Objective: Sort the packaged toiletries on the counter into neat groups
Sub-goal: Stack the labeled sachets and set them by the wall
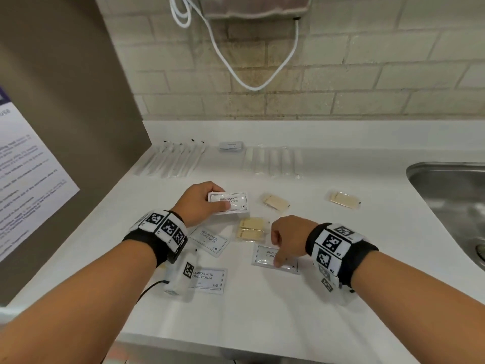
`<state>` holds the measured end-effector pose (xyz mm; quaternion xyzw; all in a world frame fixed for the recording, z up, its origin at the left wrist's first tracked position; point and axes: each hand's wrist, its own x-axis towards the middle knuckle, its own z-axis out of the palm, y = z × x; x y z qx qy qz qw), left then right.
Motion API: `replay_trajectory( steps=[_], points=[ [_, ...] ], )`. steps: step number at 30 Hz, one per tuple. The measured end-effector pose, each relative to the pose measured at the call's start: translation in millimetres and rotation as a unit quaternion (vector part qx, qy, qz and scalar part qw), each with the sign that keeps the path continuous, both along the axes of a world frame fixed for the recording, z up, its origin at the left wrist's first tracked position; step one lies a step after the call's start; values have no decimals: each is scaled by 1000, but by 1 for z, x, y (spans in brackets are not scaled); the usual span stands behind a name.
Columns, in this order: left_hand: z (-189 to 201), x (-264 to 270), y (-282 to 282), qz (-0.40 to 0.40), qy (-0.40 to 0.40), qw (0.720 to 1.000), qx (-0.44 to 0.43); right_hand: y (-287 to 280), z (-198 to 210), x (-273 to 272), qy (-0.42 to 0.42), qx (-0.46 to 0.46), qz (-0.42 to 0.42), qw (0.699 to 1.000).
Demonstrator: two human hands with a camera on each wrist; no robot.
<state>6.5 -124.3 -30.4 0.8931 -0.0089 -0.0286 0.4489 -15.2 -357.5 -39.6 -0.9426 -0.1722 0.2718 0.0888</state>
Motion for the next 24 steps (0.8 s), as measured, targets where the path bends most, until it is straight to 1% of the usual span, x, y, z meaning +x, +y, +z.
replay_trajectory(
  steps=[2,5,9,11,13,15,17,19,21,22,24],
  points=[
    [-2,-8,0,5,5,1000,-24,1,-3,-3,2,15,-1,1000],
    [-7,-20,4,8,16,999,-40,5,-4,-8,-1,31,27,999],
    [-9,-30,12,-13,48,997,-66,15,6,-10,-44,93,39,994],
    [-7,-31,15,-19,74,992,-100,23,17,-5,-81,145,45,985],
    [-1,-31,17,-17,102,982,-157,36,30,1,-104,200,16,974],
    [7,-32,21,-13,114,975,-191,52,35,5,-121,236,-10,964],
    [16,-34,25,-14,126,966,-224,70,35,7,-134,273,-34,952],
    [22,-35,31,-14,138,957,-256,87,33,9,-155,318,-72,932],
    [24,-36,38,-11,142,955,-261,101,29,9,-170,342,-108,918],
    [23,-35,42,-9,138,958,-250,108,27,9,-170,341,-119,917],
    [18,-36,51,-7,121,969,-214,119,21,7,-161,323,-118,925]
  ],
)
